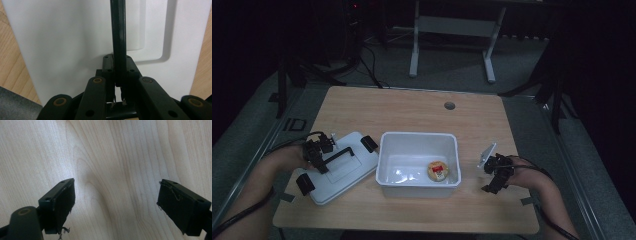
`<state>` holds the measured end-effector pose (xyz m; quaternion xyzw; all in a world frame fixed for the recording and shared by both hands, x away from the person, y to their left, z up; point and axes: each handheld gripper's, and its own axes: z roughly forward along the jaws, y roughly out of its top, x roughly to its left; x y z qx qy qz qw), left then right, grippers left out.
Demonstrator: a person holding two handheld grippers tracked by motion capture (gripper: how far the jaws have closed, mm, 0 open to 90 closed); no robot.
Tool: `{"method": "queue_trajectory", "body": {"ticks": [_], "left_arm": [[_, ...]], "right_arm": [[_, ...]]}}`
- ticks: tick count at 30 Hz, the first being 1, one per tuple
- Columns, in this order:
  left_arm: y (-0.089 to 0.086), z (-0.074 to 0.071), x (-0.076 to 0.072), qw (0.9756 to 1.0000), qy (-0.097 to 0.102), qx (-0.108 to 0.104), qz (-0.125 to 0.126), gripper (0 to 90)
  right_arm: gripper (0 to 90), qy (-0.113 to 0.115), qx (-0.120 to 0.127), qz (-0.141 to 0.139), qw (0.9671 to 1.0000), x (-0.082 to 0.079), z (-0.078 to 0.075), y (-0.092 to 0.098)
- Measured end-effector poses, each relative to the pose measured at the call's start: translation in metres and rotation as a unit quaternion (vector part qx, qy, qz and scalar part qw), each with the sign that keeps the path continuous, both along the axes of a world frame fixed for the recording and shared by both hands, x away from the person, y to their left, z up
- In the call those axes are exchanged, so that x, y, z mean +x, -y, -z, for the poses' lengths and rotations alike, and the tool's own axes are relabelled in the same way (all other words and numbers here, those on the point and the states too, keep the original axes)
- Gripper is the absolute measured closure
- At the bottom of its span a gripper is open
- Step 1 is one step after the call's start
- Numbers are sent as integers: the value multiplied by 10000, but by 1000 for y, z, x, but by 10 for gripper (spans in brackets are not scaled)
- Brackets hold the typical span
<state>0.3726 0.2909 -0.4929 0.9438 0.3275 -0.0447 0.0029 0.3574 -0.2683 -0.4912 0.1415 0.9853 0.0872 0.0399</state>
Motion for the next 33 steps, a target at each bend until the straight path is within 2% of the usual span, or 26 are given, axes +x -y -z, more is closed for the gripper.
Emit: {"method": "queue_trajectory", "body": {"ticks": [4,7,12,14,17,21,22,23,27,29,30,31,33], "left_arm": [[-3,-1,0,9998,66,-170,-120,835],[-5,-3,0,9996,60,-267,-108,837],[-12,-21,-2,9986,190,-446,-191,837],[-14,-31,-4,9986,225,-455,-164,837],[-17,-45,-7,9988,297,-361,-120,837],[-22,-66,-11,9984,414,-375,-119,836],[-22,-66,-11,9984,414,-375,-119,837],[-24,-79,-14,9979,446,-464,-57,837],[-24,-105,-20,9964,645,-554,18,836],[-24,-105,-20,9964,645,-554,18,837],[-21,-125,-21,9955,797,-512,66,837],[-21,-125,-21,9955,797,-512,66,836],[-14,-137,-22,9949,857,-487,195,837]], "right_arm": [[142,-53,34,15,10000,0,0,0],[142,-42,11,17,10000,0,-1,0],[142,-9,37,34,10000,-1,-5,0],[142,6,28,9,10000,-1,-6,-1],[142,6,23,6,10000,-1,-6,-2],[142,20,23,-2,10000,-1,-7,-3],[142,20,23,-2,10000,-1,-7,-3],[142,22,28,-4,10000,-1,-8,-3],[142,35,29,8,10000,-1,-9,-3],[142,43,28,14,10000,-1,-9,-3],[142,45,22,3,10000,-1,-9,-4],[142,45,22,3,10000,-1,-9,-4],[142,50,39,1,10000,-2,-10,-4]]}}
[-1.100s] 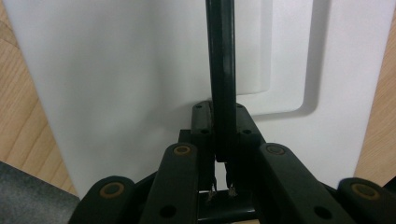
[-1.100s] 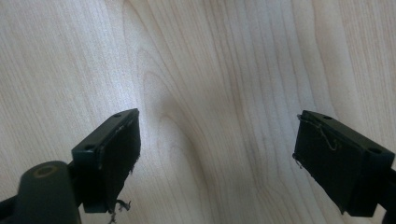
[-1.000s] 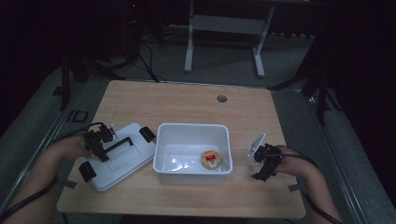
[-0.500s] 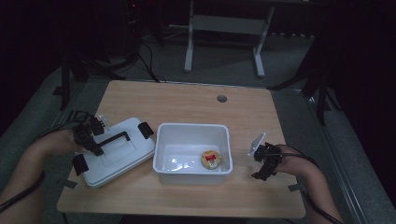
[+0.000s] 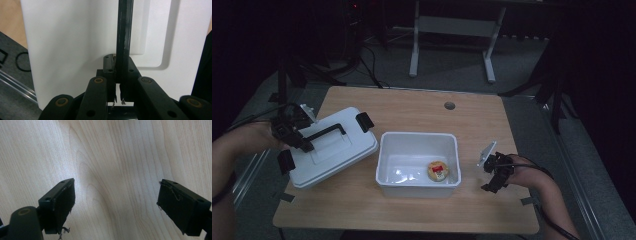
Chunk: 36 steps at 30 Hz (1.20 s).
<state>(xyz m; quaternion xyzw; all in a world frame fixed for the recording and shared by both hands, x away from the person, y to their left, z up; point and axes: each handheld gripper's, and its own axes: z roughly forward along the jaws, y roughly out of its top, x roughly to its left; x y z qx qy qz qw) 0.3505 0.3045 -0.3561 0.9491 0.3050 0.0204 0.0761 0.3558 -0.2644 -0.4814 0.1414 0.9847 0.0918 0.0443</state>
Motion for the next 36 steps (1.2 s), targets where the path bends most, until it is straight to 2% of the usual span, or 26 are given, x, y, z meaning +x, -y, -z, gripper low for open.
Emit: {"method": "queue_trajectory", "body": {"ticks": [6,7,15,20,22,23,33,36], "left_arm": [[18,-8,3,9997,23,-37,261,836],[26,-9,5,9993,-5,-38,363,837],[59,-8,12,9971,-49,-94,754,836],[77,-5,16,9957,-63,-46,919,836],[77,-5,16,9957,-63,-46,919,836],[85,-5,18,9950,-80,-38,998,836],[106,-13,21,9926,-49,-94,1208,836],[113,-14,22,9911,-79,-49,1329,836]], "right_arm": [[142,-6,2,-1,10000,0,0,0],[142,-8,-15,8,10000,0,0,1],[142,-4,6,26,10000,-1,1,2],[142,3,-2,-23,10000,-2,2,0],[142,9,5,-32,10000,-2,2,0],[142,13,19,-34,10000,-2,2,-1],[142,28,30,-23,10000,-2,3,1],[142,-4,24,8,10000,-4,3,1]]}}
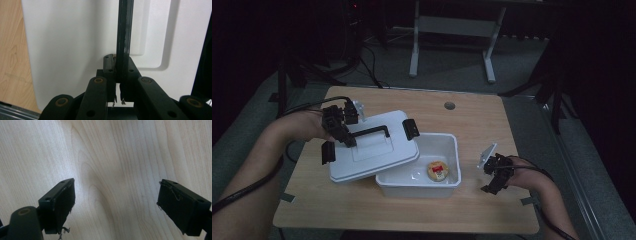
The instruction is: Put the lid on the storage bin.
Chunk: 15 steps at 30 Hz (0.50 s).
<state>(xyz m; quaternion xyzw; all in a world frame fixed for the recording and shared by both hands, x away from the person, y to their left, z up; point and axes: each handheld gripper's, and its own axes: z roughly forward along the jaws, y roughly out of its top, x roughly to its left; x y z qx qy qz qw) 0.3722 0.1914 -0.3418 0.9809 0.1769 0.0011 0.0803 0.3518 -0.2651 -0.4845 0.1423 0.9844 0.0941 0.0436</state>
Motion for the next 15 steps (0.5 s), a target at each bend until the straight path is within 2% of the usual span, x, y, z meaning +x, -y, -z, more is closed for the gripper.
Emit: {"method": "queue_trajectory", "body": {"ticks": [9,15], "left_arm": [[31,-5,3,9994,64,67,334,836],[59,-8,4,9978,88,122,640,836]], "right_arm": [[142,36,12,11,10000,-1,-1,3],[142,46,14,36,10000,-3,-3,5]]}}
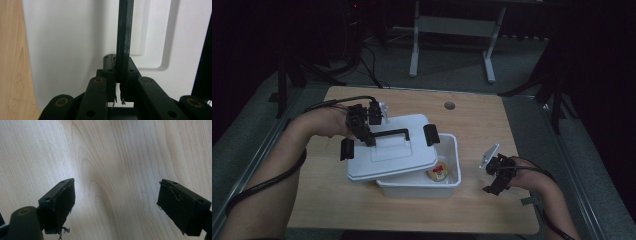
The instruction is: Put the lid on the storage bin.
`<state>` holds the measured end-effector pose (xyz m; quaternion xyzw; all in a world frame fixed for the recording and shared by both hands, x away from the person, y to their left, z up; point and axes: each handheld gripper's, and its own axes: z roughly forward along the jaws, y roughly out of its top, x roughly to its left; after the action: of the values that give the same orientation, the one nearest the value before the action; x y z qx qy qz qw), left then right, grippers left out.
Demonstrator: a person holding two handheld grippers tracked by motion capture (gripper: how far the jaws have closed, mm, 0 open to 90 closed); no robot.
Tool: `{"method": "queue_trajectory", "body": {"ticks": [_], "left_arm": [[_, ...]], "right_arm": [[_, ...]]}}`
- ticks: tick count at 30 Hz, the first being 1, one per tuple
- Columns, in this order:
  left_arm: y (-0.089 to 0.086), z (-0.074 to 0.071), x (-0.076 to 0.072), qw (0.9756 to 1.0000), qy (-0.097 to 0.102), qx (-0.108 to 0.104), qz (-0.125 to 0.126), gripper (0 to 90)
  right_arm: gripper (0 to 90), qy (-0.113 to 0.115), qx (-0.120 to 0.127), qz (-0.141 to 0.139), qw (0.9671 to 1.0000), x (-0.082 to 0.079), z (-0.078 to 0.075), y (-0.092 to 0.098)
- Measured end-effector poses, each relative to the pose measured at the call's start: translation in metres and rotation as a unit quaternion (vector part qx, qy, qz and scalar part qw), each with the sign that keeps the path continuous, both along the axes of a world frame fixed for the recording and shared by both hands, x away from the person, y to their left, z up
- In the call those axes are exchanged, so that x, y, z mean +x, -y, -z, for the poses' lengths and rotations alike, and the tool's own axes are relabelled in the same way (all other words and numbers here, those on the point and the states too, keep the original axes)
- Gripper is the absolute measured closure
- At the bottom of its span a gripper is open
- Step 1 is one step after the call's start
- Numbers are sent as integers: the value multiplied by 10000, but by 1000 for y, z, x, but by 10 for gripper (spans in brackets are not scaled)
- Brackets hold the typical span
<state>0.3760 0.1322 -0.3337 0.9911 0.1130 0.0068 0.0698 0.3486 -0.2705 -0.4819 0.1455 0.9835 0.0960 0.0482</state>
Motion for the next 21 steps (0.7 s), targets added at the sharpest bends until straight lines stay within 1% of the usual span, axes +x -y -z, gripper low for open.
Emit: {"method": "queue_trajectory", "body": {"ticks": [2,3,4,5,6,8,10,12,13,14,15,17,18,21], "left_arm": [[9,-1,1,10000,9,-26,83,836],[14,-2,1,9999,71,-31,138,836],[18,-3,2,9998,28,-60,166,836],[21,-2,2,9998,24,-77,198,836],[26,-2,2,9996,38,-31,273,836],[34,-1,2,9994,3,-4,355,836],[40,0,3,9991,20,47,427,836],[45,2,5,9990,-18,-10,437,836],[49,2,6,9989,50,19,462,836],[52,3,6,9989,35,45,472,836],[57,4,6,9985,26,78,537,836],[64,6,6,9979,-15,67,638,836],[68,6,6,9976,3,59,696,836],[75,8,6,9973,-19,15,736,836]], "right_arm": [[142,8,14,8,10000,-1,0,1],[142,10,17,22,10000,-1,-1,1],[142,16,26,10,10000,-2,-1,1],[142,21,31,13,10000,-2,-1,2],[142,26,30,14,10000,-2,-1,2],[142,26,30,24,10000,-3,0,3],[142,20,14,65,10000,-2,0,4],[142,13,4,57,10000,-2,1,5],[142,12,-4,59,10000,-2,1,5],[142,13,-12,69,10000,-3,1,5],[142,10,-3,68,10000,-3,1,5],[142,18,-6,71,10000,-3,2,6],[142,9,-5,75,10000,-3,2,5],[142,-12,-24,85,10000,-4,2,6]]}}
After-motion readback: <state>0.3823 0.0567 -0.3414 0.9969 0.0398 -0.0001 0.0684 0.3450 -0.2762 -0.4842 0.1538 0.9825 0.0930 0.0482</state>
